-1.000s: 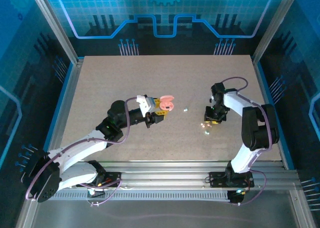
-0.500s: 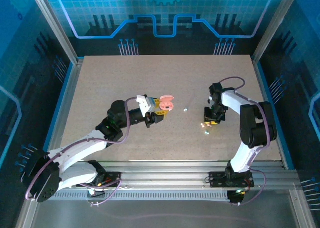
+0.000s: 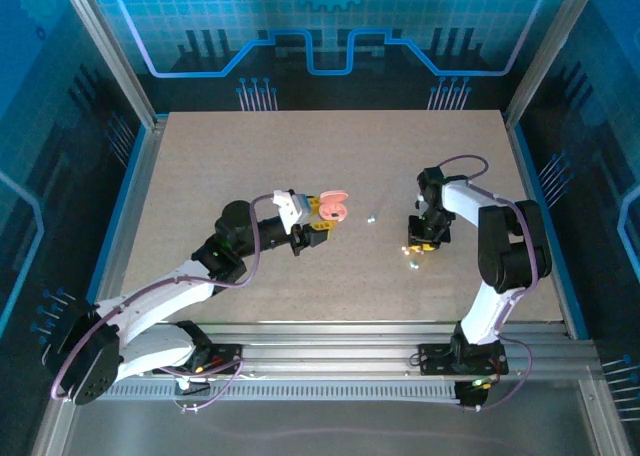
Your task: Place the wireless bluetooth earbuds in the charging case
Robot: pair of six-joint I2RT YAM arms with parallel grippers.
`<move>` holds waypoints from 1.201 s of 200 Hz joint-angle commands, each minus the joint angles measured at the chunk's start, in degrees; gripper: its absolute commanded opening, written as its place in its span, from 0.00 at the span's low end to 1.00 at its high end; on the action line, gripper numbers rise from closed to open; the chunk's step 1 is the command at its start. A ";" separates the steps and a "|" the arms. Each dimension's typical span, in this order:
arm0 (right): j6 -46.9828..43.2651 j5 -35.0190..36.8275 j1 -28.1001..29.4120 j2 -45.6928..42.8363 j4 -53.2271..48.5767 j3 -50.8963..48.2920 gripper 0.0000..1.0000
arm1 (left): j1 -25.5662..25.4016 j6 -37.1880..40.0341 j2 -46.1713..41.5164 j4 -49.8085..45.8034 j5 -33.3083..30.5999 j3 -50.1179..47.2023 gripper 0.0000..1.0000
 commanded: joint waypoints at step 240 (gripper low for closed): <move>15.48 -69.57 3.73 -21.96 21.55 2.40 0.20 | -0.39 4.92 1.47 1.99 -3.10 -0.99 0.41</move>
